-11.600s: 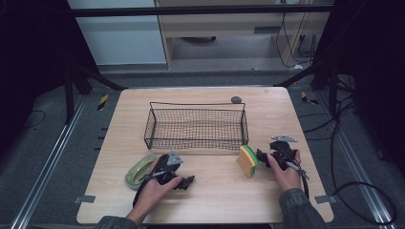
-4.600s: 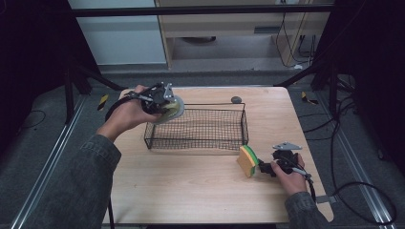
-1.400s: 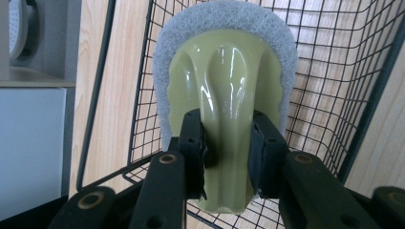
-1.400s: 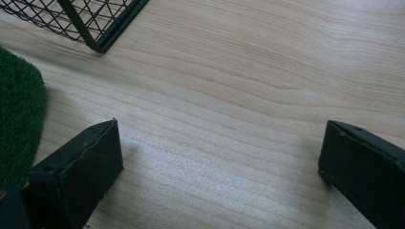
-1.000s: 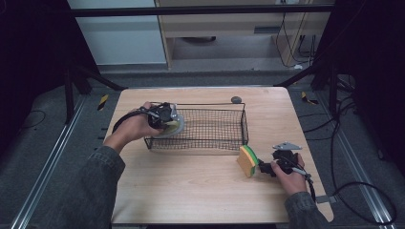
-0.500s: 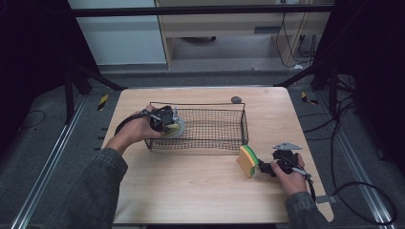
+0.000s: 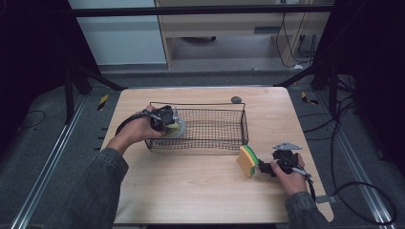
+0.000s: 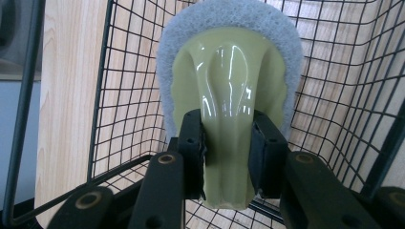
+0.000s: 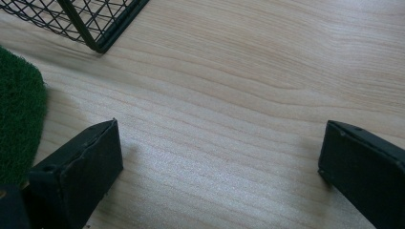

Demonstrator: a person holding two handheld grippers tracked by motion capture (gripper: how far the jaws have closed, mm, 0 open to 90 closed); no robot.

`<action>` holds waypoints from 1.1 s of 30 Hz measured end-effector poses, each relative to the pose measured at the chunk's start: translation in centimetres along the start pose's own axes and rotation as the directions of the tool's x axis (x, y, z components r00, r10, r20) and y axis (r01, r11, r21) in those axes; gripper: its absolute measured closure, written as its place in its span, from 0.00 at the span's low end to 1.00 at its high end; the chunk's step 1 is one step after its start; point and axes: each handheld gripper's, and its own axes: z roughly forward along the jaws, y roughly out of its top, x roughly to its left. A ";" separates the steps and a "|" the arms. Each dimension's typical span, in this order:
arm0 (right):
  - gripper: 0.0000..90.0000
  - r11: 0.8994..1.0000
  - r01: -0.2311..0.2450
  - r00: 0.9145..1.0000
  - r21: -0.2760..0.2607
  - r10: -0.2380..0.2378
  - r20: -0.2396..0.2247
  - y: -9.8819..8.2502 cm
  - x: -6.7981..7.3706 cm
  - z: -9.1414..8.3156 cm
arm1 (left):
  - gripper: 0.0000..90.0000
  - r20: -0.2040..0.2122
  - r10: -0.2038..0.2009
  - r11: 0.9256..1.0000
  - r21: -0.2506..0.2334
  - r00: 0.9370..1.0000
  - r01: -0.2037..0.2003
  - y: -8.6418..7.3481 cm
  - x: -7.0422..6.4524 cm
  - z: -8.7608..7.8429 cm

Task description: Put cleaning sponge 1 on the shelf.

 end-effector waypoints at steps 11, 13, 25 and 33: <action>0.01 1.000 0.000 1.000 -0.001 0.000 -0.001 0.0 0.0 0.0 | 0.78 0.018 -0.012 1.000 -0.007 1.000 0.012 0.2 0.1 0.1; 0.01 1.000 0.000 1.000 0.000 0.000 0.000 0.0 0.0 0.0 | 0.78 0.021 -0.010 1.000 -0.010 1.000 0.010 0.2 0.0 0.1; 0.01 1.000 0.000 1.000 0.000 0.000 0.000 0.0 0.0 0.0 | 0.68 -0.036 -0.104 0.985 -0.141 0.994 0.098 0.0 0.8 -2.6; 0.01 1.000 0.000 1.000 -0.001 0.000 -0.001 0.0 0.0 0.0 | 0.41 -0.107 -0.200 0.958 -0.228 0.974 0.172 0.2 0.6 -4.3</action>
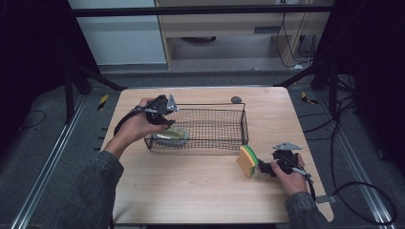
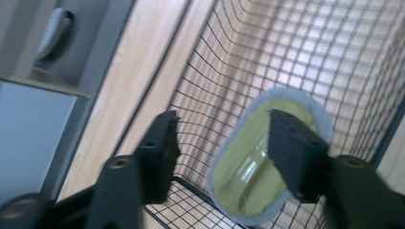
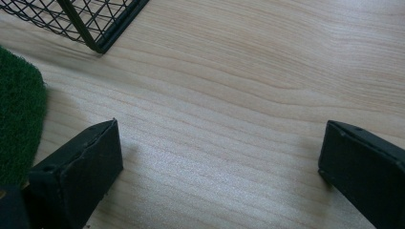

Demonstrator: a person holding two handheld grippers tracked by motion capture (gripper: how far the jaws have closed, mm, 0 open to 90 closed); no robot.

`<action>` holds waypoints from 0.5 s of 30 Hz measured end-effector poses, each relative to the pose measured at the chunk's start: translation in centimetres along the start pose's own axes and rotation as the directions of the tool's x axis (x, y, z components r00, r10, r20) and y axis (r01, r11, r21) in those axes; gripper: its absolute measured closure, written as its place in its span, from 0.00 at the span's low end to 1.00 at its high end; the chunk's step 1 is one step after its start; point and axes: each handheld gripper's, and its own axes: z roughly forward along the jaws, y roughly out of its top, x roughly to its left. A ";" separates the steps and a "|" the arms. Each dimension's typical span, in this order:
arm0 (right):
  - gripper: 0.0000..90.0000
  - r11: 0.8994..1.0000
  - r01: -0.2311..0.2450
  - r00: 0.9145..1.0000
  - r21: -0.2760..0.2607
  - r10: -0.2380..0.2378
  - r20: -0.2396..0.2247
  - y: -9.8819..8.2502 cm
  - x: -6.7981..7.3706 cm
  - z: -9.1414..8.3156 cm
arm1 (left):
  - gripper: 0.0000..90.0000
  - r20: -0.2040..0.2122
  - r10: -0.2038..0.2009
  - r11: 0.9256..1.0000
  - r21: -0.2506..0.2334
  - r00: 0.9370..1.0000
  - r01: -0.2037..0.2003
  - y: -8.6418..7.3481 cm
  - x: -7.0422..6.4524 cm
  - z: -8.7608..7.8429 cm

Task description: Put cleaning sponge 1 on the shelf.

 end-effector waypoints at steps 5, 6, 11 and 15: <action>0.01 1.000 0.000 1.000 0.001 0.000 0.001 0.0 0.0 0.0 | 0.20 -0.014 -0.062 0.998 -0.034 0.998 0.062 0.0 -0.4 -0.5; 0.01 1.000 0.000 1.000 0.001 0.000 0.001 0.0 0.0 0.0 | 0.20 -0.011 -0.068 0.997 -0.033 0.998 0.067 0.0 -0.5 -0.6; 0.01 1.000 -0.002 1.000 0.001 0.002 -0.001 0.0 0.0 0.0 | 0.14 -0.004 -0.120 0.990 -0.077 0.993 0.120 -0.3 -1.3 -1.1; 0.01 1.000 0.002 1.000 0.002 -0.002 0.002 0.0 0.0 0.0 | 0.12 -0.011 -0.166 0.980 -0.116 0.986 0.164 -0.4 -2.1 -1.9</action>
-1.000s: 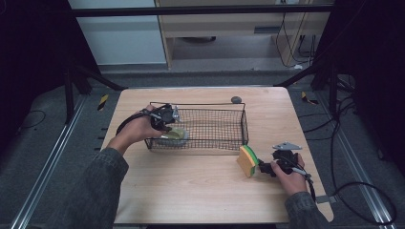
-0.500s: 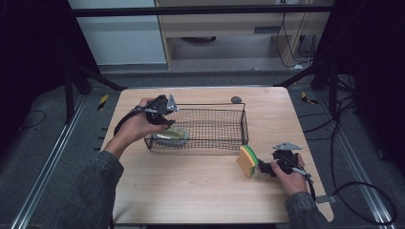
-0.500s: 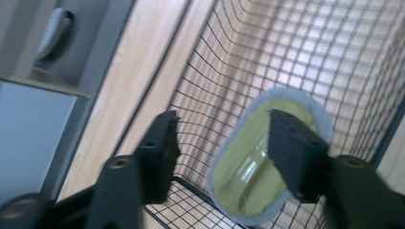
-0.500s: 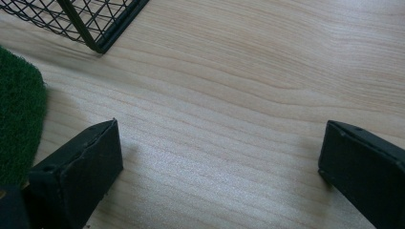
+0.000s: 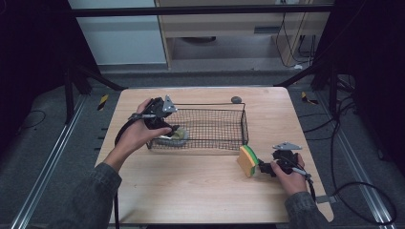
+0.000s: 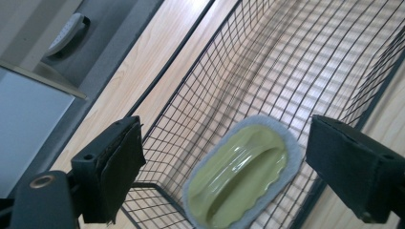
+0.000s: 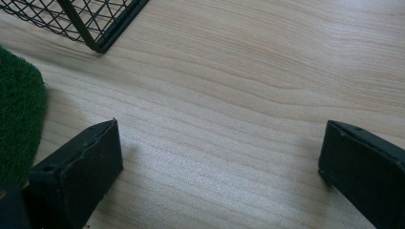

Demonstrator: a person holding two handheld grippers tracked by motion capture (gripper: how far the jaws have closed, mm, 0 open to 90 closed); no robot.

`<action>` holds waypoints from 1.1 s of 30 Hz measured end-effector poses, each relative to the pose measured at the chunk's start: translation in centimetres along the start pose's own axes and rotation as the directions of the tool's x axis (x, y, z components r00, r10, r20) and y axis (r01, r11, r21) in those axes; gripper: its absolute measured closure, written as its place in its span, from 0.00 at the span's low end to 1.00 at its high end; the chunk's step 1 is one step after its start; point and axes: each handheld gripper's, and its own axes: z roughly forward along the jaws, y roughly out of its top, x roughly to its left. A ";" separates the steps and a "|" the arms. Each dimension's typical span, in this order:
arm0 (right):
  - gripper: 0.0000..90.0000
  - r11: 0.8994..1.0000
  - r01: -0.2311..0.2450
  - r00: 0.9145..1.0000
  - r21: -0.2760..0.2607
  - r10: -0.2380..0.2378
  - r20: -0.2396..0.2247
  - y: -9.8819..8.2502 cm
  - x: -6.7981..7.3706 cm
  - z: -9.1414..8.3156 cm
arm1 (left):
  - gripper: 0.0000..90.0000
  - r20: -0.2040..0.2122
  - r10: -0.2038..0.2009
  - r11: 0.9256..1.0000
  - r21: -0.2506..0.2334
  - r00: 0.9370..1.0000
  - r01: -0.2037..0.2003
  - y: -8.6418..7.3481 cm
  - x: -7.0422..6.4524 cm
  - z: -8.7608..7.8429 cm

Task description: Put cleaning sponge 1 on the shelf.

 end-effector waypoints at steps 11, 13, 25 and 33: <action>0.01 1.000 -0.005 1.000 -0.001 0.005 0.001 0.0 0.0 0.0 | 0.10 0.004 -0.136 0.989 -0.064 0.991 0.136 -1.5 -2.2 -1.8; 0.01 1.000 -0.006 1.000 -0.001 0.006 0.001 0.0 0.0 0.0 | 0.10 0.004 -0.150 0.986 -0.066 0.989 0.150 -2.0 -2.6 -2.0; 0.10 0.999 -0.017 1.000 0.048 0.017 0.001 0.1 0.0 -0.8 | 0.09 -0.001 -0.273 0.957 -0.107 0.962 0.271 -6.9 -5.2 -2.0; 0.15 0.991 0.049 0.999 0.125 -0.051 0.007 0.7 0.6 -3.1 | 0.08 -0.024 -0.344 0.938 -0.045 0.939 0.342 -11.4 -5.8 -1.0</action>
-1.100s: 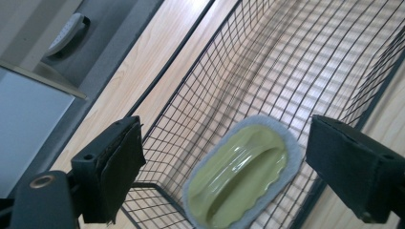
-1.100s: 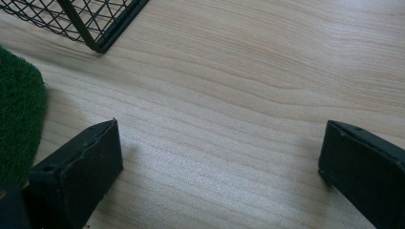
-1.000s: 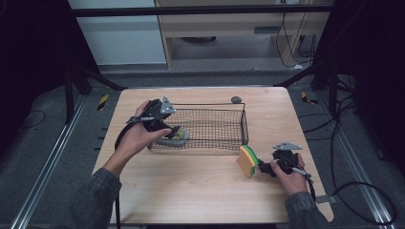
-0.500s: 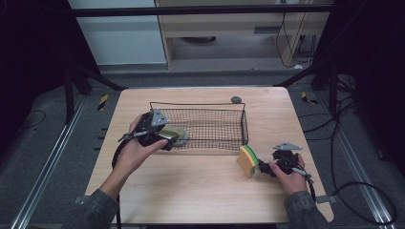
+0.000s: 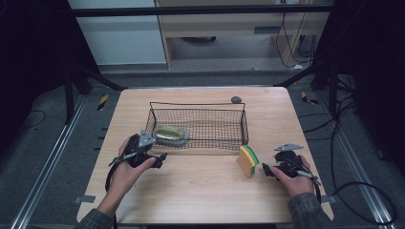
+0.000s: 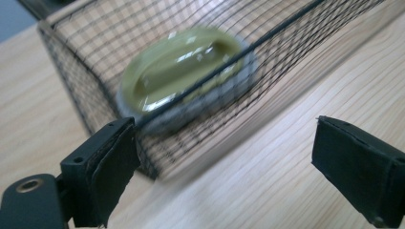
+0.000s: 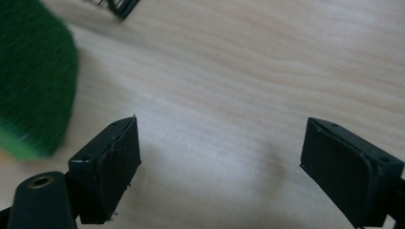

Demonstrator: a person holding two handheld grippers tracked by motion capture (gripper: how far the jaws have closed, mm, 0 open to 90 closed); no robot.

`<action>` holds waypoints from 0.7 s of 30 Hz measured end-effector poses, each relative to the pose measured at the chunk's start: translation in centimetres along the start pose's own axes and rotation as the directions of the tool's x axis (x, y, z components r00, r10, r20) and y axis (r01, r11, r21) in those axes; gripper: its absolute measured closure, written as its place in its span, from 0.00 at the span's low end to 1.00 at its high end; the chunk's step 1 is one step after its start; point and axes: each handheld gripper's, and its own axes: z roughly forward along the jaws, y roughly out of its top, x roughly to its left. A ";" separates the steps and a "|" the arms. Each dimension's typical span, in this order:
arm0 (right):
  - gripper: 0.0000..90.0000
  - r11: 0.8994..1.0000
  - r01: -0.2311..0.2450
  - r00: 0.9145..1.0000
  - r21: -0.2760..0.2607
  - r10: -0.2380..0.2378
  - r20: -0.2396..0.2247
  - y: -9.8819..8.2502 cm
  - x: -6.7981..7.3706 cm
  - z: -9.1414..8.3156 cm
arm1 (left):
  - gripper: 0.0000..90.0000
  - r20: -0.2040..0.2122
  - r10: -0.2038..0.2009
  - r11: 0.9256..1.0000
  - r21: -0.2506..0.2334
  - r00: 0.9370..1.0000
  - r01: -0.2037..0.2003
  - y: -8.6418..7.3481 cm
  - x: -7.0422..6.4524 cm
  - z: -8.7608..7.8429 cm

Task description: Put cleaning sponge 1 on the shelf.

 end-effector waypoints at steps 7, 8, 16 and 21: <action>0.18 0.995 0.024 0.998 0.094 -0.019 -0.057 -0.6 1.1 -2.4 | 0.09 -0.048 -0.073 0.993 0.088 0.996 0.077 -4.0 1.6 1.2; 0.18 0.995 0.024 0.998 0.094 -0.019 -0.057 -0.6 1.1 -2.4 | 0.09 -0.048 -0.073 0.993 0.088 0.996 0.077 -4.0 1.6 1.2; 0.20 0.985 0.103 0.988 0.140 -0.085 -0.133 0.0 4.2 -4.1 | 0.08 -0.056 -0.114 0.985 0.124 0.992 0.121 -5.5 2.7 2.3; 0.19 0.982 0.119 0.984 0.146 -0.096 -0.151 0.5 5.2 -4.5 | 0.06 -0.029 -0.149 0.982 0.113 0.988 0.151 -5.9 3.0 2.8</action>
